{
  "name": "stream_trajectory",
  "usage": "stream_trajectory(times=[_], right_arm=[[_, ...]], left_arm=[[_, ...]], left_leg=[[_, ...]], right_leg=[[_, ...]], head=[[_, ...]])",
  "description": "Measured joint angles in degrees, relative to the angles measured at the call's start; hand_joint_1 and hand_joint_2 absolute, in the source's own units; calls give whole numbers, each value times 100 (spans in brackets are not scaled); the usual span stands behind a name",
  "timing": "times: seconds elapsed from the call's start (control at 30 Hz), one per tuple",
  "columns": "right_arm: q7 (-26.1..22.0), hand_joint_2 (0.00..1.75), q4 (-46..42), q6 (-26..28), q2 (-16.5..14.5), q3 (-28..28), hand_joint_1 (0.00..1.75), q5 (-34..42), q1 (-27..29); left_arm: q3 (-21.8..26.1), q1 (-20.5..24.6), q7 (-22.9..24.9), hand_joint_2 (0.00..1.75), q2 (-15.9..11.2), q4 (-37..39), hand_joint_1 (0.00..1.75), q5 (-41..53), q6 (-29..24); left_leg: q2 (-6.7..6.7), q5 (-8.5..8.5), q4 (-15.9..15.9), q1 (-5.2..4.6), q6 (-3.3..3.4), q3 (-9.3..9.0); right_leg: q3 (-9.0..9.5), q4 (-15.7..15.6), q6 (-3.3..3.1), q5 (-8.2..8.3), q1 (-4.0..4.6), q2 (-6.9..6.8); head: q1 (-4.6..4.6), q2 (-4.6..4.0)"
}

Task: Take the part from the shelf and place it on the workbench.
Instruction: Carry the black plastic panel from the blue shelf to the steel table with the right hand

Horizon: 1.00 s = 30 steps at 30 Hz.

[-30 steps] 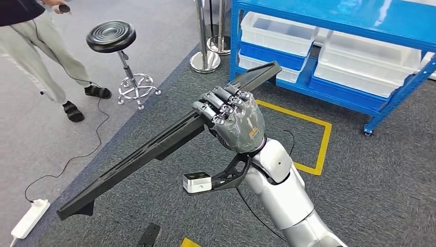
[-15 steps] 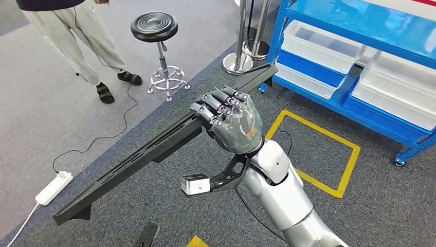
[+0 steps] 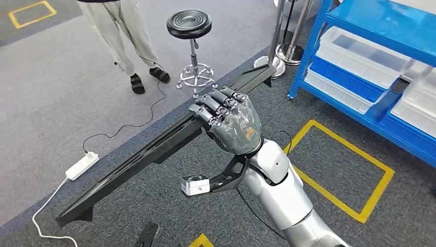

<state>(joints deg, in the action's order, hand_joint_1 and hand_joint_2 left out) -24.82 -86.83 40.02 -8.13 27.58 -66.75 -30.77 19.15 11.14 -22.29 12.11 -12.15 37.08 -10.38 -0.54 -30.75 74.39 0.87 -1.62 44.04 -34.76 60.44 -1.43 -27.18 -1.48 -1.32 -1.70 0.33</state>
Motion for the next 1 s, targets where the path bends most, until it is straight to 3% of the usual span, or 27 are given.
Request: stream_trajectory(times=[0.03,0.07,0.13,0.17,0.23,0.3,0.37,0.43,0.5,0.53,0.6,0.67,0.73,0.8,0.83,0.9,0.93,1.0], right_arm=[[-5,175,1,0,0,1,175,2,4],[-12,175,1,0,0,2,175,4,3],[-25,175,-1,0,0,3,175,9,-7],[-29,175,-1,0,0,3,175,11,-14],[-34,175,-2,1,-2,5,175,15,-24],[-38,175,-7,1,-7,8,175,12,-35],[-42,175,-27,2,-14,10,175,7,-54],[-42,175,-43,3,-13,11,175,7,-67],[-40,175,-44,2,-8,11,175,8,-62],[-40,175,-44,2,-6,11,175,8,-58],[-40,175,-44,2,-6,13,175,8,-63],[-41,175,-45,2,-6,14,175,8,-73],[-42,175,-45,2,-5,14,175,7,-76],[-43,175,-45,2,-9,14,175,5,-85],[-43,175,-45,2,-14,14,175,4,-93],[-42,175,-46,1,-25,15,175,4,-114],[-42,175,-45,0,-28,15,175,5,-125],[-37,175,-36,0,-31,22,175,11,-142]], left_arm=[[2,-6,1,175,0,0,0,1,-1],[3,-11,2,175,-1,0,0,3,-2],[4,-3,4,175,-2,0,0,7,-10],[5,9,6,175,-2,0,0,8,-15],[10,26,10,175,-5,0,0,12,-30],[22,16,12,175,-13,0,0,20,-43],[35,23,11,175,-20,0,0,31,-49],[44,55,11,175,-21,0,0,44,-54],[52,72,14,175,-21,0,0,51,-57],[55,70,14,175,-21,0,0,51,-58],[58,67,15,175,-22,0,0,54,-59],[60,73,15,175,-21,0,0,57,-59],[63,77,15,175,-22,0,0,56,-60],[69,69,15,175,-25,0,0,55,-61],[73,62,15,175,-27,0,0,55,-62],[84,65,8,175,-30,0,0,43,-64],[92,76,-3,175,-31,0,0,31,-67],[109,99,-29,175,-31,0,0,6,-74]], left_leg=[[18,54,22,6,-4,15],[42,209,-192,8,3,-95],[223,561,-975,-24,51,-511],[316,656,-1286,-52,90,-673],[385,664,-1521,-108,159,-777],[260,689,-1576,-96,225,-796],[145,727,-1663,-60,296,-857],[23,743,-1696,-47,343,-883],[-120,737,-1684,-58,361,-882],[-198,730,-1670,-63,362,-882],[-359,703,-1622,-62,347,-885],[-506,660,-1548,-66,304,-861],[-612,642,-1511,-54,241,-818],[-700,651,-1529,-27,175,-793],[-668,630,-1502,-29,144,-780],[-420,451,-1171,-41,86,-625],[-240,298,-845,-40,58,-469],[-47,50,-173,-22,20,-108]], right_leg=[[6,0,0,-10,5,-80],[18,1,6,-23,7,-153],[60,-1,34,-58,24,-287],[78,-4,56,-72,39,-340],[107,-24,107,-90,65,-442],[156,-47,167,-114,66,-493],[112,129,211,-253,53,-280],[-196,751,218,-565,45,16],[-572,1405,216,-767,56,107],[-651,1481,212,-706,59,117],[-487,990,191,-291,56,183],[-204,314,166,33,34,410],[-104,79,142,71,39,525],[-90,58,97,81,57,431],[-69,36,64,86,52,375],[-23,-13,8,92,32,244],[-7,-23,-14,85,41,172],[5,-22,-45,61,64,28]], head=[[0,0],[0,0],[0,0],[1,0],[1,0],[2,0],[4,0],[9,0],[10,0],[10,0],[10,0],[9,0],[9,0],[10,0],[10,0],[5,0],[4,0],[4,0]])
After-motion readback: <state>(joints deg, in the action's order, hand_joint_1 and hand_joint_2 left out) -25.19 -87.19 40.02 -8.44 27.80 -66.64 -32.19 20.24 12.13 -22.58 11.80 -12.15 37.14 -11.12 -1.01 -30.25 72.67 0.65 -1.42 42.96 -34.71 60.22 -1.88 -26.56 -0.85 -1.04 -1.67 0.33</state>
